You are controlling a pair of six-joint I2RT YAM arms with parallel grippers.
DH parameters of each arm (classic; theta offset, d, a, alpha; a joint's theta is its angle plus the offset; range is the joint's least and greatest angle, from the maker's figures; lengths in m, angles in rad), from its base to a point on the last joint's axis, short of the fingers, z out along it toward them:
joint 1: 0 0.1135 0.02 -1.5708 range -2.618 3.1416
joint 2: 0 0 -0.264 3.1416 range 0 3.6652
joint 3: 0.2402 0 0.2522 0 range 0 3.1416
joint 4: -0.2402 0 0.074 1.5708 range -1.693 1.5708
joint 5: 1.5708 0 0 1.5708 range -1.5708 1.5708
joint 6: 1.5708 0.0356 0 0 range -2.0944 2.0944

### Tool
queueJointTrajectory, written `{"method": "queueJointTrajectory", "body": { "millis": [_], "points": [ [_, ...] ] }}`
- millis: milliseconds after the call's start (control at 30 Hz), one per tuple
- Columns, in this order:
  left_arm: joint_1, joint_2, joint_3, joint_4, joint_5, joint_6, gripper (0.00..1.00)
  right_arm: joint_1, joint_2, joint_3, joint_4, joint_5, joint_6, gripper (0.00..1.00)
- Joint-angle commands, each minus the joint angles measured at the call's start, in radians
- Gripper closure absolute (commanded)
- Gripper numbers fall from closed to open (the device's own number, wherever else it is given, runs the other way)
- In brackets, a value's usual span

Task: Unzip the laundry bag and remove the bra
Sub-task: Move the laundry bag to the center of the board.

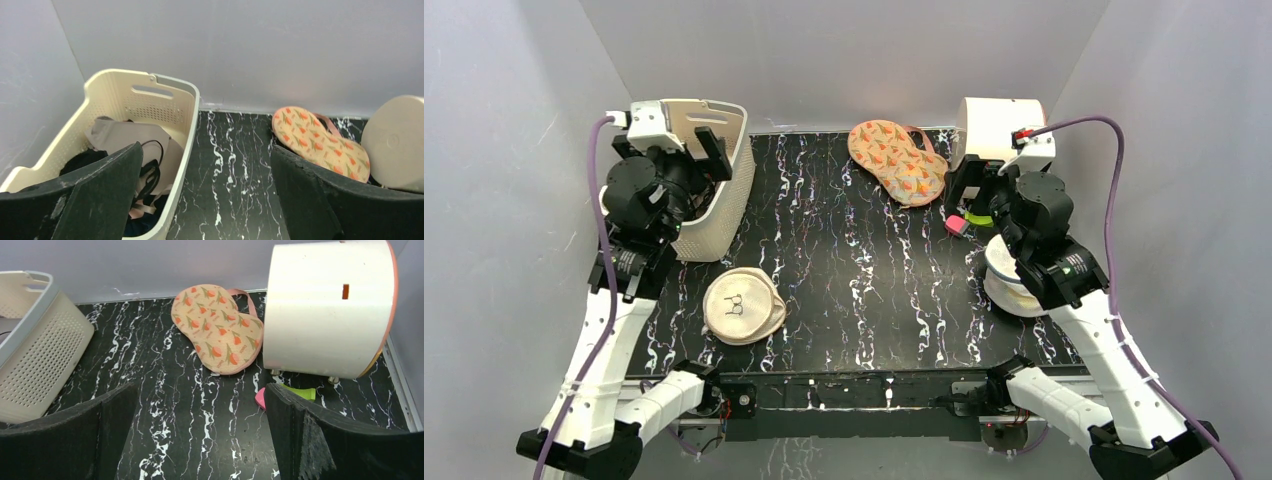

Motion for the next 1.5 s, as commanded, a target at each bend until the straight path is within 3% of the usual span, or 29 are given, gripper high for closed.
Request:
{"method": "queueJointTrajectory", "body": {
  "millis": [0, 500, 667, 900, 1033, 1167, 1467],
  "points": [
    [-0.017, 0.011, -0.069, 0.082, 0.063, -0.007, 0.02, -0.037, -0.001, -0.035, 0.037, 0.054, 0.051, 0.02],
    [-0.147, 0.104, -0.301, 0.256, 0.262, -0.060, 0.02, -0.135, 0.102, -0.174, -0.001, 0.141, 0.248, 0.02],
    [-0.223, 0.136, -0.333, 0.293, 0.280, -0.047, 0.02, -0.181, 0.180, -0.216, -0.027, 0.207, 0.324, 0.02],
    [-0.320, 0.172, -0.337, 0.311, 0.255, -0.028, 0.02, -0.365, 0.241, -0.327, -0.076, 0.275, 0.472, 0.02],
    [-0.377, 0.194, -0.335, 0.314, 0.239, -0.044, 0.02, -0.399, 0.259, -0.394, -0.073, 0.250, 0.481, 0.02],
    [-0.441, 0.226, -0.325, 0.304, 0.234, -0.063, 0.02, -0.409, 0.251, -0.467, -0.031, 0.131, 0.478, 0.02],
    [-0.473, 0.238, -0.295, 0.259, 0.150, -0.020, 0.02, -0.389, 0.204, -0.572, 0.100, -0.513, 0.260, 0.02]
  ]
}}
